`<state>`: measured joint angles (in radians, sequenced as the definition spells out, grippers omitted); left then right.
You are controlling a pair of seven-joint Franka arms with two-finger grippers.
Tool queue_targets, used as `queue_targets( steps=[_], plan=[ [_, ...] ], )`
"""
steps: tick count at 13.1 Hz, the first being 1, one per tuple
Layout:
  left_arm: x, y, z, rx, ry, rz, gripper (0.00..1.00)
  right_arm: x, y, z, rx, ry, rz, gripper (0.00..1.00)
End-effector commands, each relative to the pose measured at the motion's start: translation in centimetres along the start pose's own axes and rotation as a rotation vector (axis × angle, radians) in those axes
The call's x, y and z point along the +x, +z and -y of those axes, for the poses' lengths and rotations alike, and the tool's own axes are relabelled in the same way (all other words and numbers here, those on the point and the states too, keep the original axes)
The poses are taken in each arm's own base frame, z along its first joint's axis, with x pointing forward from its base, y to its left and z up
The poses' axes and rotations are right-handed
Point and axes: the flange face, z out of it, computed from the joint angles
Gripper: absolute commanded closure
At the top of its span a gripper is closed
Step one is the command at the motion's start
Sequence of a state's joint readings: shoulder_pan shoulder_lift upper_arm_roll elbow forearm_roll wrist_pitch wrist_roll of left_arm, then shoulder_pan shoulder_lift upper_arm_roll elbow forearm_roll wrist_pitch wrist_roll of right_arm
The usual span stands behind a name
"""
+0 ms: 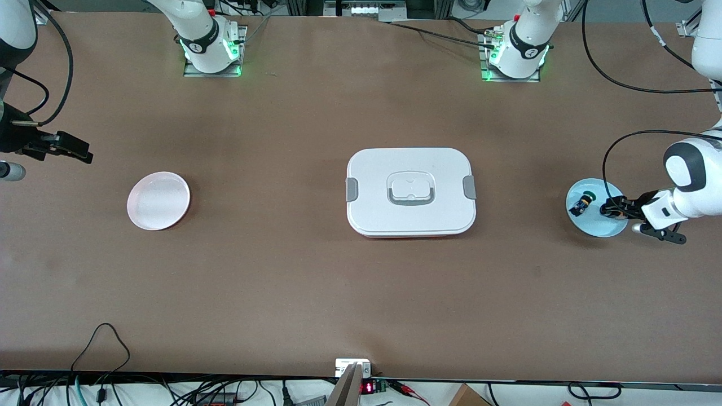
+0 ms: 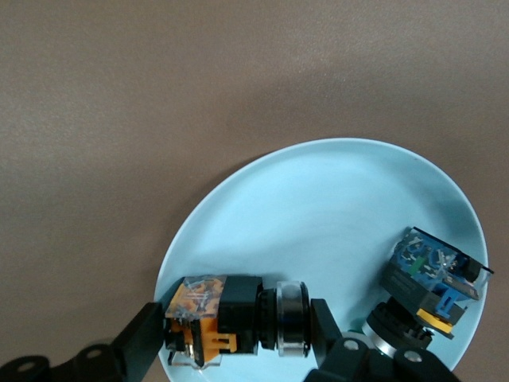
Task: Transfer orange switch to right arm and place
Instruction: 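Close the left gripper on the orange switch and lift it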
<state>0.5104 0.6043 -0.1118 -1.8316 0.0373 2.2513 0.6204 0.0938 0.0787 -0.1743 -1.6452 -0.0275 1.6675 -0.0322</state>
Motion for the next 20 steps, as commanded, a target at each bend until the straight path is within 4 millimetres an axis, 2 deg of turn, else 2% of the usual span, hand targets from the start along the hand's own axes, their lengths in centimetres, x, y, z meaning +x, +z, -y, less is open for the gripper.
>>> queue_targets(
  steps=[1, 5, 6, 7, 10, 13, 14, 15, 17, 20],
  plan=[
    [-0.1, -0.3, -0.4, -0.004, 0.013, 0.000, 0.19, 0.1, -0.4, -0.1, -0.002, 0.013, -0.007, 0.00],
    [0.0, -0.2, -0.5, -0.006, 0.013, 0.003, 0.20, 0.1, -0.4, -0.1, -0.002, 0.013, -0.007, 0.00],
    [0.0, -0.2, -0.5, -0.006, 0.015, 0.003, 0.27, 0.1, -0.4, -0.1, -0.002, 0.013, -0.007, 0.00],
    [0.0, -0.2, -0.5, -0.006, 0.015, 0.003, 0.30, 0.1, -0.4, -0.1, -0.002, 0.013, -0.006, 0.00],
    [0.2, -0.3, -0.9, -0.009, 0.032, 0.014, 0.50, 0.1, -0.3, -0.2, -0.002, 0.016, -0.003, 0.00],
    [0.1, -0.8, -1.2, -0.018, 0.037, 0.030, 0.80, 0.1, -0.3, -0.1, -0.002, 0.019, -0.004, 0.00],
    [0.3, -1.7, -1.3, -0.018, 0.038, 0.034, 0.89, 0.1, -0.3, -0.1, -0.002, 0.019, -0.003, 0.00],
    [0.5, -1.9, -2.0, -0.029, 0.048, 0.055, 0.99, 0.1, -0.3, -0.1, -0.002, 0.019, -0.003, 0.00],
    [0.8, -3.0, -2.3, -0.025, 0.054, 0.055, 1.00, 0.1, -0.3, -0.2, -0.002, 0.021, -0.004, 0.00],
    [1.0, -3.4, -3.0, -0.029, 0.060, 0.066, 1.00, 0.1, -0.3, -0.1, -0.002, 0.019, -0.003, 0.00]
  ],
)
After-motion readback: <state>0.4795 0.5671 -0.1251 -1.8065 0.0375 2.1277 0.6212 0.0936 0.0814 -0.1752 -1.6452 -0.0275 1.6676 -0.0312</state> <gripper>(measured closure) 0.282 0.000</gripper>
